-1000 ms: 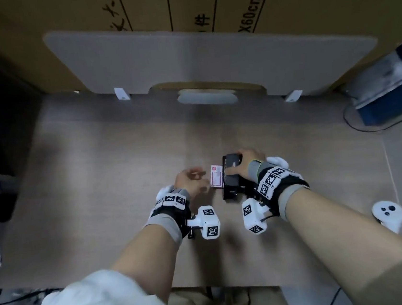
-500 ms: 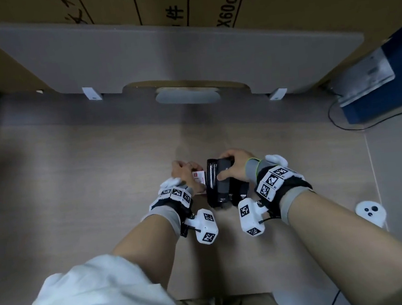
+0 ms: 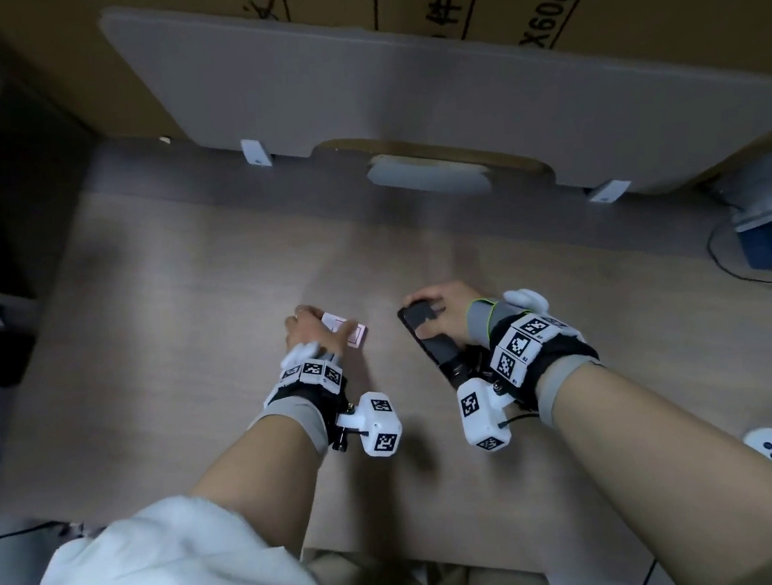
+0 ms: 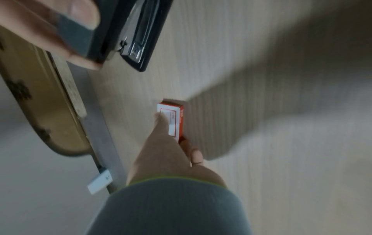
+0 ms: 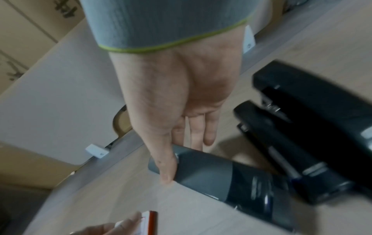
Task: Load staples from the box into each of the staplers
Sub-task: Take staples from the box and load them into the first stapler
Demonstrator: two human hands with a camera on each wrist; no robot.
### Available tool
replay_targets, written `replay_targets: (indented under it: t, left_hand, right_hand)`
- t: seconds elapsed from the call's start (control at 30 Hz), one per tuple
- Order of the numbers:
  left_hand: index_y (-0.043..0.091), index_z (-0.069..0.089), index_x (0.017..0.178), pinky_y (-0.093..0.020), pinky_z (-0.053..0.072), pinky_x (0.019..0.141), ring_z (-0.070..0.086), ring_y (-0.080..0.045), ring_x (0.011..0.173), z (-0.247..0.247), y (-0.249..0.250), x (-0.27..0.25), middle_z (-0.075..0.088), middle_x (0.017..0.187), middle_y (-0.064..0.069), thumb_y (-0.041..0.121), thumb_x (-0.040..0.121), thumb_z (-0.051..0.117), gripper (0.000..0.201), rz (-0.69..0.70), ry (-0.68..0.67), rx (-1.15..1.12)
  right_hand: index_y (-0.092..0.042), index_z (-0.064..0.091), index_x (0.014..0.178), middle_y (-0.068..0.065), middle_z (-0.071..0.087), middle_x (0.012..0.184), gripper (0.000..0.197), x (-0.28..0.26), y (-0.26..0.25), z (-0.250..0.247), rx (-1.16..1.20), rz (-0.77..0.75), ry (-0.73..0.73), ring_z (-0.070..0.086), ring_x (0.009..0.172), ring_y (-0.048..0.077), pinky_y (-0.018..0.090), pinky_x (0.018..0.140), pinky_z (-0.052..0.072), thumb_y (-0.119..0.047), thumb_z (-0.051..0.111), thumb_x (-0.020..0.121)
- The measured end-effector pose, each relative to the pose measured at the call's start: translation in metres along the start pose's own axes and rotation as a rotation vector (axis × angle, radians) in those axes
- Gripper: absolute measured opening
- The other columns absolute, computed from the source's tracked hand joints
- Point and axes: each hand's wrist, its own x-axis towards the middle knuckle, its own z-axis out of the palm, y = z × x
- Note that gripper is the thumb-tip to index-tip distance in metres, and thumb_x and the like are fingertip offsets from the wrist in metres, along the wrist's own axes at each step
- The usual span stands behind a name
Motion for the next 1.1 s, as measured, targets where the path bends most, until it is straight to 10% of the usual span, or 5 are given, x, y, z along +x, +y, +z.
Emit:
replay_targets:
  t: [0.17, 0.33, 0.5, 1.1]
  left_hand:
    - [0.011, 0.045, 0.126, -0.041, 0.047, 0.087, 0.057, -0.034, 0.11, -0.022, -0.013, 0.003, 0.049, 0.126, -0.013, 0.052, 0.08, 0.072, 0.067, -0.036, 0.076, 0.005]
    - [0.042, 0.054, 0.13, -0.039, 0.042, 0.096, 0.046, -0.028, 0.121, -0.037, -0.015, 0.01, 0.047, 0.134, -0.002, 0.049, 0.071, 0.074, 0.062, 0.392, 0.076, 0.272]
    - [0.048, 0.052, 0.133, -0.036, 0.037, 0.092, 0.041, -0.024, 0.118, -0.029, 0.0, 0.01, 0.045, 0.131, 0.002, 0.055, 0.07, 0.075, 0.068, 0.611, -0.151, 0.493]
    - [0.046, 0.066, 0.11, -0.039, 0.036, 0.09, 0.046, -0.024, 0.108, -0.009, 0.029, 0.006, 0.055, 0.11, 0.0, 0.056, 0.076, 0.069, 0.036, 0.544, -0.125, 0.762]
  right_hand:
    - [-0.055, 0.063, 0.083, -0.013, 0.068, 0.107, 0.052, 0.009, -0.021, 0.019, -0.025, -0.074, -0.001, 0.063, 0.102, 0.01, 0.03, 0.099, 0.047, -0.009, 0.077, 0.064]
    - [-0.033, 0.062, 0.113, -0.009, 0.063, 0.108, 0.062, 0.012, -0.045, 0.038, -0.024, -0.104, 0.008, 0.063, 0.101, 0.014, 0.028, 0.096, 0.049, -0.008, 0.083, 0.061]
    - [-0.036, 0.066, 0.102, -0.009, 0.067, 0.099, 0.052, 0.016, -0.054, 0.046, -0.108, -0.057, 0.094, 0.066, 0.091, 0.016, 0.025, 0.08, 0.052, -0.014, 0.084, 0.06]
    - [-0.033, 0.052, 0.087, -0.009, 0.063, 0.091, 0.045, -0.034, -0.037, 0.007, -0.111, -0.112, 0.175, 0.06, 0.081, 0.016, 0.029, 0.073, 0.05, -0.018, 0.082, 0.056]
